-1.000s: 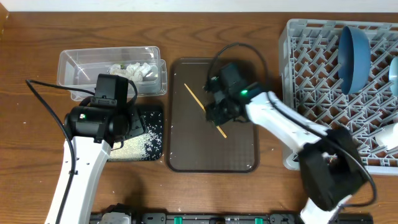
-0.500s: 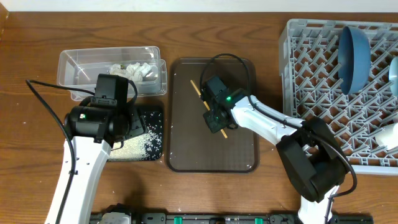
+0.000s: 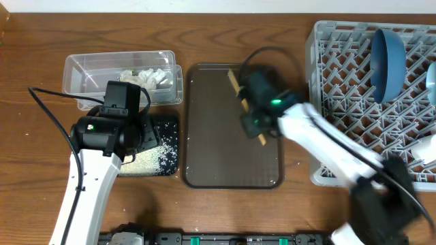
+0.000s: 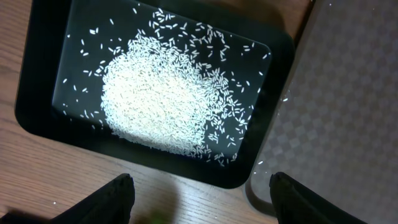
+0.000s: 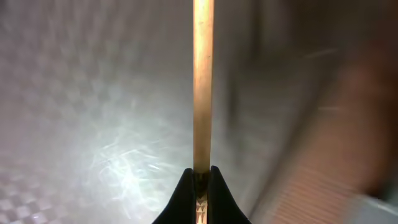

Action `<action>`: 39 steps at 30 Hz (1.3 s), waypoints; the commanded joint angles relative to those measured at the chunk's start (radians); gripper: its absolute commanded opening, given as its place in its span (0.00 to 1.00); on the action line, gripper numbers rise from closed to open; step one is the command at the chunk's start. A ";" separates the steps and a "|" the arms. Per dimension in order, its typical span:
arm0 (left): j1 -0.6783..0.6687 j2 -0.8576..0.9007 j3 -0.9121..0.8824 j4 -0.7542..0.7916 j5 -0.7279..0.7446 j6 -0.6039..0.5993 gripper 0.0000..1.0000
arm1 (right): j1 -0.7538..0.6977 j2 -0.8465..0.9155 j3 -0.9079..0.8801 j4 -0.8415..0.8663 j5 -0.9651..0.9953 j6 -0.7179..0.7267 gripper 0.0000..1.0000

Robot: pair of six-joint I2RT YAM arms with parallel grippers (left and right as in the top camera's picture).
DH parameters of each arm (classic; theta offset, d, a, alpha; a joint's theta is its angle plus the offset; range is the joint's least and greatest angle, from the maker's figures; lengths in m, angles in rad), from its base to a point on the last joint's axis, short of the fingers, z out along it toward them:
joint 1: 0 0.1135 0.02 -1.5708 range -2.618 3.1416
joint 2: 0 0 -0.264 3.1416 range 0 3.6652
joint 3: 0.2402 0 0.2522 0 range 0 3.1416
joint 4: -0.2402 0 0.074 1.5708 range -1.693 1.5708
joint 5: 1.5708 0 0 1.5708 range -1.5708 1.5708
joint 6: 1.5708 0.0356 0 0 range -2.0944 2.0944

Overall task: Sort waste into correct bins and load items into the dishwasher rack
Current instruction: 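Carry the second chopstick right and insert it into the dish rack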

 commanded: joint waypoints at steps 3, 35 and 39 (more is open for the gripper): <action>0.005 0.000 -0.002 -0.002 -0.004 -0.006 0.73 | -0.123 -0.193 0.008 -0.058 0.159 0.011 0.01; 0.005 0.000 0.029 0.025 0.088 0.120 0.95 | -0.521 -0.296 -0.090 -0.056 -0.136 -0.015 0.80; 0.005 0.006 0.036 0.060 0.108 0.145 0.95 | -0.588 -0.302 -0.090 -0.097 -0.218 -0.103 0.99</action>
